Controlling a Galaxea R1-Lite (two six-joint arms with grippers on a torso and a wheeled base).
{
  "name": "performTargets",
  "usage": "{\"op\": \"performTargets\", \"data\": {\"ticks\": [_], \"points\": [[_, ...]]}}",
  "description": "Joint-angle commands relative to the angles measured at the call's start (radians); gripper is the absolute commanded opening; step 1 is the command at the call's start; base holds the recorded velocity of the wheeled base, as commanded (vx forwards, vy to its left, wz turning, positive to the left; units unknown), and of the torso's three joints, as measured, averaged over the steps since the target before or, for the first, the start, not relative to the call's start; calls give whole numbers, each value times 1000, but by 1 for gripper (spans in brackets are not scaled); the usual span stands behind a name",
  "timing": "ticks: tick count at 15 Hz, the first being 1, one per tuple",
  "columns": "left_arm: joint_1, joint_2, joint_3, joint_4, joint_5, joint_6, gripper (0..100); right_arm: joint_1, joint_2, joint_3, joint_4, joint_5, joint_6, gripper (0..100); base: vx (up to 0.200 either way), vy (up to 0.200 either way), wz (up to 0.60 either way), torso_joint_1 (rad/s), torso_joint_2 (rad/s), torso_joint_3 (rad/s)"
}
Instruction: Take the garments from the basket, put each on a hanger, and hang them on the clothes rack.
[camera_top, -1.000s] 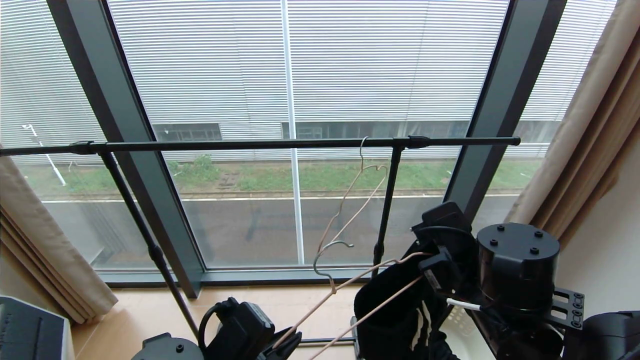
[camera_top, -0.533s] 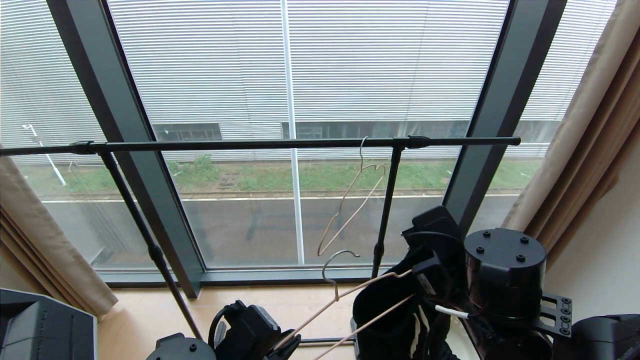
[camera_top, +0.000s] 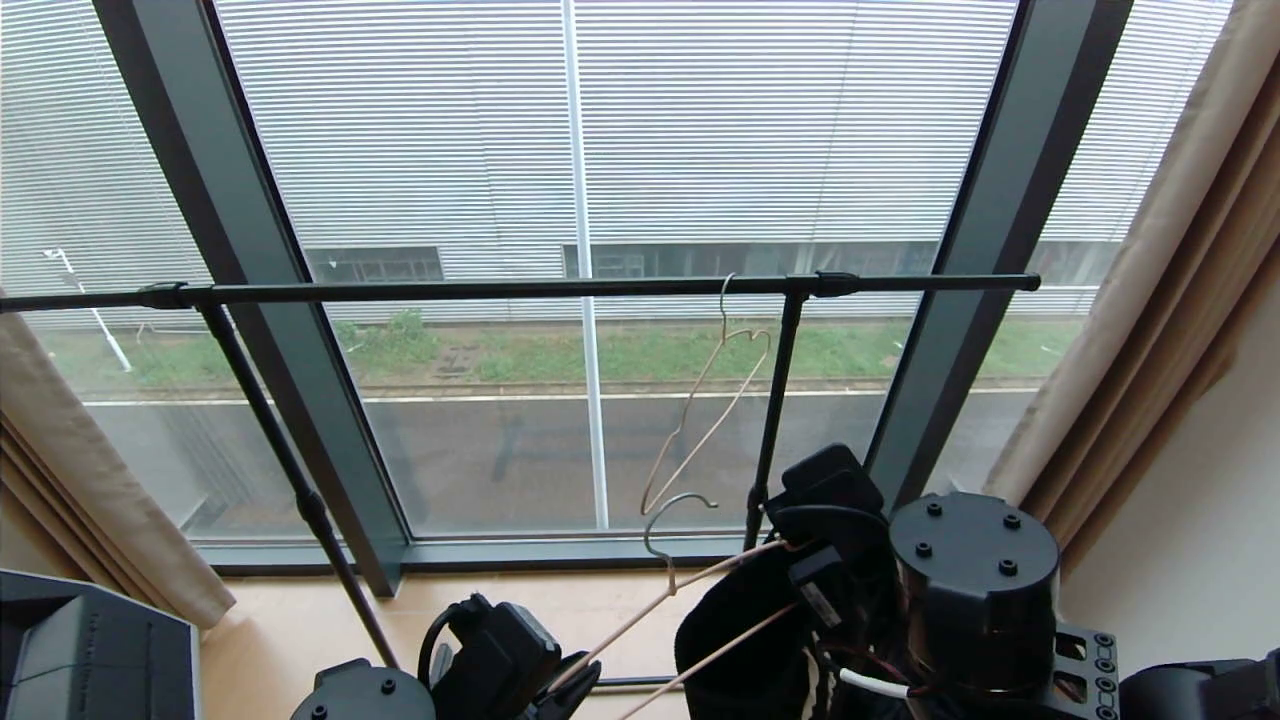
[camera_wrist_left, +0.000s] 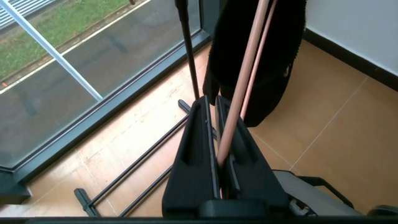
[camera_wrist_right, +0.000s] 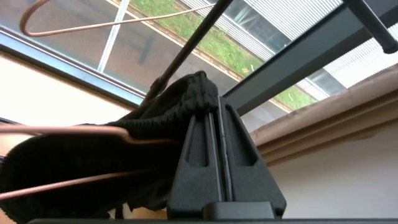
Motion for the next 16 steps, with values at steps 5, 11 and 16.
{"op": "performTargets", "data": {"ticks": [5,11,16], "points": [[24,-1,-4,-2,0,-2,0,66,29,1,-11,2,21,0,0,0,0,0,0,0],[30,1,-8,-2,0,-3,0,175,23,-80,-9,0,53,0,0,0,0,0,0,0],[30,1,-8,-2,0,-6,0,259,57,-144,-8,0,132,0,0,0,0,0,0,0]]}}
